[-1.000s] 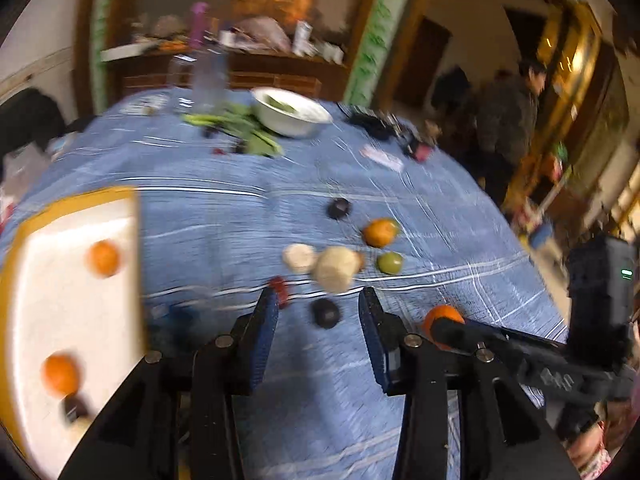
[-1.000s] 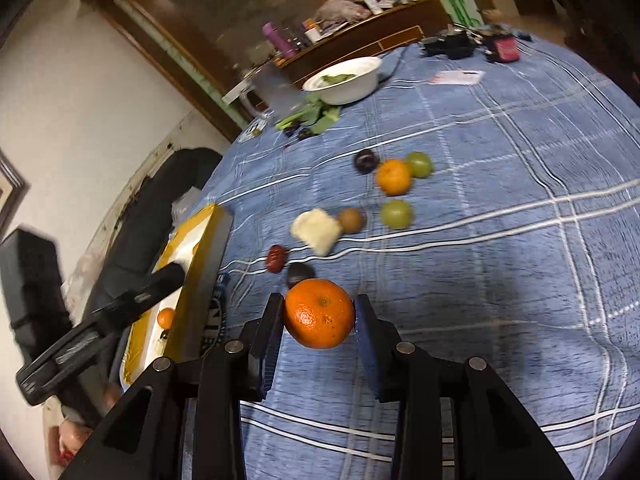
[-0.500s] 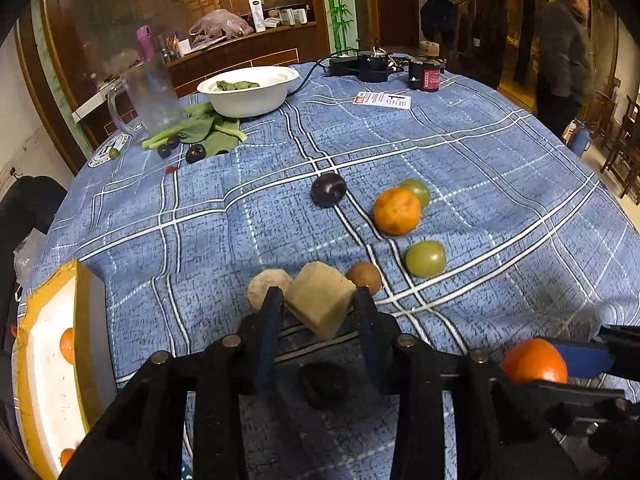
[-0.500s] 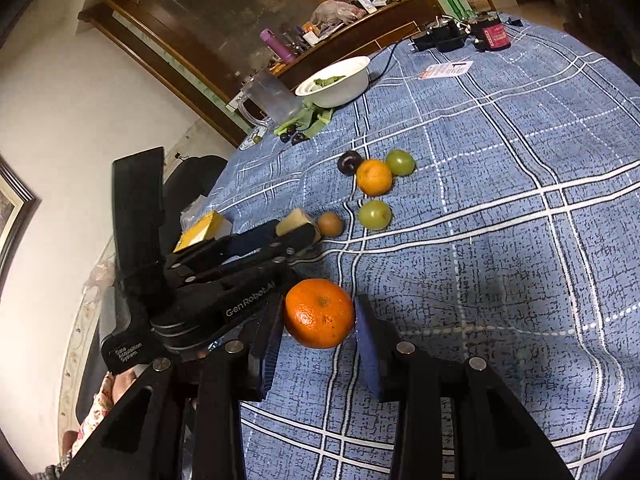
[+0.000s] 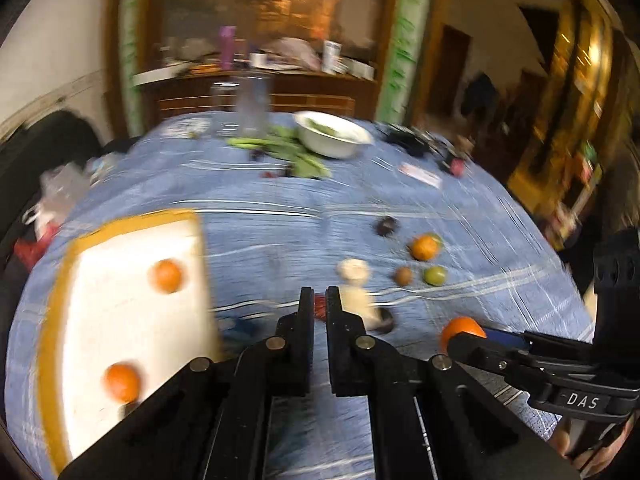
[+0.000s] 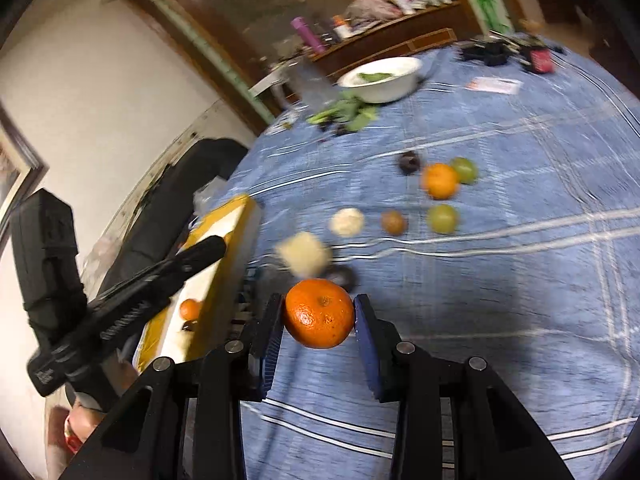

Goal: Organize fruits
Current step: 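Grasp a white yam piece with the left tool while the right tool holds the orange, then move both tools over the tray and open them to drop yam and orange, then move both open tools back to the fruit group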

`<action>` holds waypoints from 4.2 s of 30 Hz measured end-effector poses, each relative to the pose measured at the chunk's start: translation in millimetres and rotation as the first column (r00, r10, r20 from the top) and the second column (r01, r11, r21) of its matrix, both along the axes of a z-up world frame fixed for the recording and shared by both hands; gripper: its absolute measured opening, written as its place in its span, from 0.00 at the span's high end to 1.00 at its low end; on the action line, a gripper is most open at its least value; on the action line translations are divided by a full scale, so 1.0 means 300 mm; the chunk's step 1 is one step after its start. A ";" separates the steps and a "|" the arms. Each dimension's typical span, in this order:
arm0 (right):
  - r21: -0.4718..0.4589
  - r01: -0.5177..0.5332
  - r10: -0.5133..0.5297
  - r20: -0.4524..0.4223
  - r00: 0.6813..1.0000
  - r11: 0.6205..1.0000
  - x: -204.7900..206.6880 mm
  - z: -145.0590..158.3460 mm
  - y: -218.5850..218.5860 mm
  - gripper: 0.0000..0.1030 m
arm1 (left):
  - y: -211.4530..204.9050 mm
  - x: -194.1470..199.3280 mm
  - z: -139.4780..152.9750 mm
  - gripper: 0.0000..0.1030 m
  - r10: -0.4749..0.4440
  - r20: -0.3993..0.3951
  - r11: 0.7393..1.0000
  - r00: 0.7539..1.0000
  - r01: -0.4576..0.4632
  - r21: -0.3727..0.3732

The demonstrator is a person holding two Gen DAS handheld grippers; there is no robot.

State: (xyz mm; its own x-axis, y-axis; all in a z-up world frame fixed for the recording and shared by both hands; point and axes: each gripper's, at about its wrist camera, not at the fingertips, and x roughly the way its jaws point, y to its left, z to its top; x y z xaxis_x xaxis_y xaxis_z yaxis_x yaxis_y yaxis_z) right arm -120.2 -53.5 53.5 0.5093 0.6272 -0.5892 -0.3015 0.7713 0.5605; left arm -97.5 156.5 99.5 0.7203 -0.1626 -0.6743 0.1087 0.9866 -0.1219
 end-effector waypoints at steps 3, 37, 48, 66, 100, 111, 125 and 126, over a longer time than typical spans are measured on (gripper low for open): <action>-0.004 -0.044 0.044 0.026 0.999 0.999 0.002 0.039 0.094 0.63 | 0.123 -0.044 0.006 0.94 0.072 -0.006 0.996 0.997 -0.072 -0.044; 0.025 0.045 -0.044 -0.041 0.998 0.999 -0.011 -0.064 -0.100 0.63 | -0.202 0.126 -0.183 0.67 -0.177 -0.175 0.983 0.969 0.184 0.027; 0.006 -0.144 0.144 0.031 0.989 0.990 -0.032 0.056 0.202 0.63 | 0.254 -0.124 -0.065 0.66 0.139 -0.094 0.981 0.986 -0.150 -0.126; -0.165 -0.207 0.219 0.060 0.974 0.964 -0.015 0.051 0.596 0.38 | 0.589 -0.243 -0.173 0.27 0.357 -0.121 0.881 0.926 -0.377 -0.286; -0.257 0.061 -0.015 0.176 0.984 0.964 -0.173 0.117 0.184 0.25 | 0.310 -0.350 0.072 0.08 0.265 0.144 0.957 0.953 -0.242 -0.157; -0.307 0.232 -0.196 0.145 0.970 0.923 -0.121 0.057 -0.177 0.25 | 0.015 -0.203 -0.007 0.08 0.093 -0.007 0.994 0.996 -0.094 -0.062; -0.348 0.150 -0.145 0.041 0.989 0.925 0.250 -0.084 -0.100 0.46 | -0.227 0.011 -0.142 0.40 -0.071 -0.099 0.996 0.993 0.075 0.040; -0.353 0.146 -0.142 0.036 0.989 0.924 0.258 -0.094 -0.097 0.46 | -0.242 0.039 -0.166 0.44 -0.078 -0.120 0.995 0.990 0.084 0.046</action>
